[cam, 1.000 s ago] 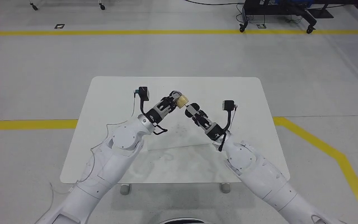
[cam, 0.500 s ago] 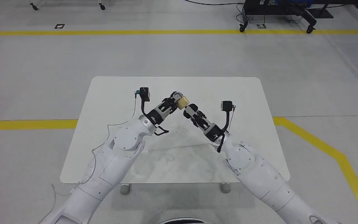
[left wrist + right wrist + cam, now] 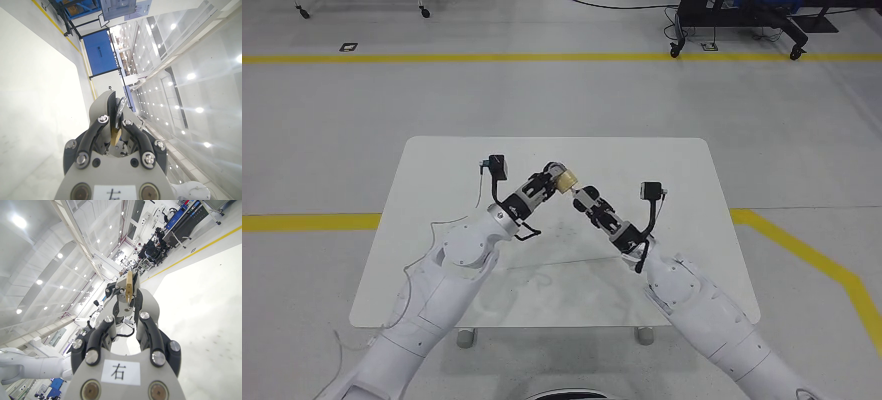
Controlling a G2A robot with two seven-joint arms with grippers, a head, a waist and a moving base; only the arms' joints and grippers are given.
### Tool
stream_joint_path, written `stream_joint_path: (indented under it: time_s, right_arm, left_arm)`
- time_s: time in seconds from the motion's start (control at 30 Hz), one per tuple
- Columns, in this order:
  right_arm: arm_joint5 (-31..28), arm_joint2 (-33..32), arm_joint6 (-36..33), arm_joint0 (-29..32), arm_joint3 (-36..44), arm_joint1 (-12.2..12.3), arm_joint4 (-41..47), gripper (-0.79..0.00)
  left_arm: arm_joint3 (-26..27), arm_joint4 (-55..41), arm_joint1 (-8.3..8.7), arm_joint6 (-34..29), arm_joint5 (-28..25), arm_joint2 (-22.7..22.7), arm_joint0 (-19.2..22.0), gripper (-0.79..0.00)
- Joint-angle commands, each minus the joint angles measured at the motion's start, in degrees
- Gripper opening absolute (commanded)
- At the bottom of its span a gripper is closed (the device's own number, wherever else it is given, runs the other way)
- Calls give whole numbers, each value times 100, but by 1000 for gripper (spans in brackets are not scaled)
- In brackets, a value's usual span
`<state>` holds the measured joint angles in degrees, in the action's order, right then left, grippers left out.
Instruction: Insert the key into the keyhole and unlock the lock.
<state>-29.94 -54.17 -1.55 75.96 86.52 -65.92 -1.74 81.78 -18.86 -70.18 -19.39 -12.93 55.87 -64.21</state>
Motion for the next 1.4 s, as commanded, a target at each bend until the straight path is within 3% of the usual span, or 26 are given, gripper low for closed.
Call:
stream_joint_path:
  time_s: [0.0,0.03,0.4,0.43,0.47,0.5,0.53,0.63,0.97,1.03,1.07,1.2,1.37]
  right_arm:
    - [3,-25,-53,17,-2,-6,9,-717]
    - [5,-37,-71,23,-3,-11,14,-785]
    - [109,-72,-164,-7,-23,-95,-51,-785]
    - [93,-73,-180,-1,-18,-103,-17,-742]
    - [57,-77,-207,12,-15,-109,33,-465]
    - [14,-91,-242,27,-20,-112,83,-419]
    - [-38,-116,-270,48,-26,-112,127,0]
    - [-339,-232,-489,154,-19,-93,391,0]
    - [-339,-232,-489,154,-19,-93,391,0]
    - [-431,-191,-734,233,56,-103,871,0]
    - [-487,-233,-848,235,35,-100,1081,-406]
    - [-518,-226,-1452,217,-79,-105,1792,-613]
    - [-358,-225,-2001,124,-182,-123,2353,-650]
  left_arm:
    - [16,23,-6,-10,10,21,-9,-785]
    - [23,36,-10,-12,14,29,-17,-785]
    - [36,190,-55,-84,26,59,-94,-785]
    - [32,187,-57,-88,22,77,-99,-785]
    - [30,180,-59,-93,19,100,-104,-785]
    - [30,159,-60,-98,12,126,-110,-785]
    - [31,127,-61,-107,-2,158,-117,-785]
    - [14,-158,-61,-249,2,279,-156,-785]
    - [54,-358,-65,-299,3,333,-217,-785]
    - [63,-448,-70,-344,-118,378,-254,-785]
    - [57,-434,-76,-344,-227,376,-277,-785]
    - [-15,-354,-123,-378,-617,267,-291,-785]
    - [-155,-221,-191,-272,-916,142,-225,-785]
